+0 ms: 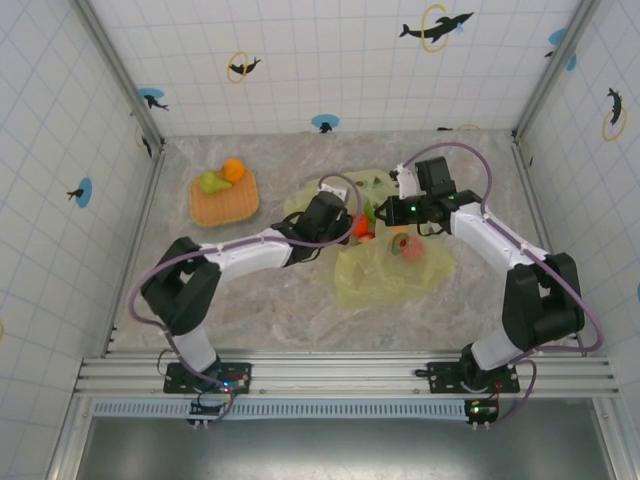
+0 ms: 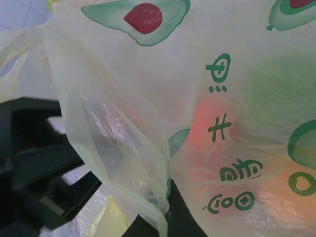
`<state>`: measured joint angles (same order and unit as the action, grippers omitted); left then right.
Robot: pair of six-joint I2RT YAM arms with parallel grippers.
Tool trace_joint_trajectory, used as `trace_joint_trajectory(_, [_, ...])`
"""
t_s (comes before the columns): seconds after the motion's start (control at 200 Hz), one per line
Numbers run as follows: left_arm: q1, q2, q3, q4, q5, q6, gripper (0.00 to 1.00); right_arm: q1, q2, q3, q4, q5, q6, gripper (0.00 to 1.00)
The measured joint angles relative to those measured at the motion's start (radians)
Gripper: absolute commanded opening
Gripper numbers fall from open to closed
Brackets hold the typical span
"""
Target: Place the fruits into the plastic bag
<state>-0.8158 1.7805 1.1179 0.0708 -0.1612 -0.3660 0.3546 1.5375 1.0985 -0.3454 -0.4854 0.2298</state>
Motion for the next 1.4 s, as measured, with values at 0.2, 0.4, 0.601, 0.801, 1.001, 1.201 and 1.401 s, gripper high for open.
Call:
trace_joint_trajectory(0.2, [0.014, 0.139, 0.091, 0.051, -0.008, 0.000, 0.47, 0.000, 0.000, 0.000, -0.005, 0.002, 0.000, 0.00])
trace_joint_trajectory(0.4, [0.013, 0.206, 0.129, 0.142, -0.014, -0.001, 0.52, 0.002, 0.000, 0.000, -0.005, 0.003, 0.000, 0.00])
trace_joint_trajectory(0.601, [0.014, 0.237, 0.150, 0.174, -0.024, 0.000, 0.57, 0.006, -0.007, 0.000, -0.004, 0.004, 0.001, 0.00])
trace_joint_trajectory(0.801, [0.014, 0.235, 0.151, 0.178, -0.027, 0.003, 0.61, 0.006, -0.011, 0.000, -0.004, 0.007, 0.001, 0.00])
trace_joint_trajectory(1.001, [0.014, 0.175, 0.105, 0.171, -0.022, 0.004, 0.64, 0.006, -0.011, 0.000, -0.004, 0.010, 0.000, 0.00])
trace_joint_trajectory(1.201, [0.014, 0.041, -0.014, 0.157, 0.025, 0.004, 0.64, 0.005, -0.011, 0.000, -0.004, 0.010, 0.000, 0.00])
trace_joint_trajectory(1.401, [0.014, -0.093, -0.116, 0.145, 0.121, 0.003, 0.64, 0.005, -0.011, 0.000, -0.003, 0.010, 0.002, 0.00])
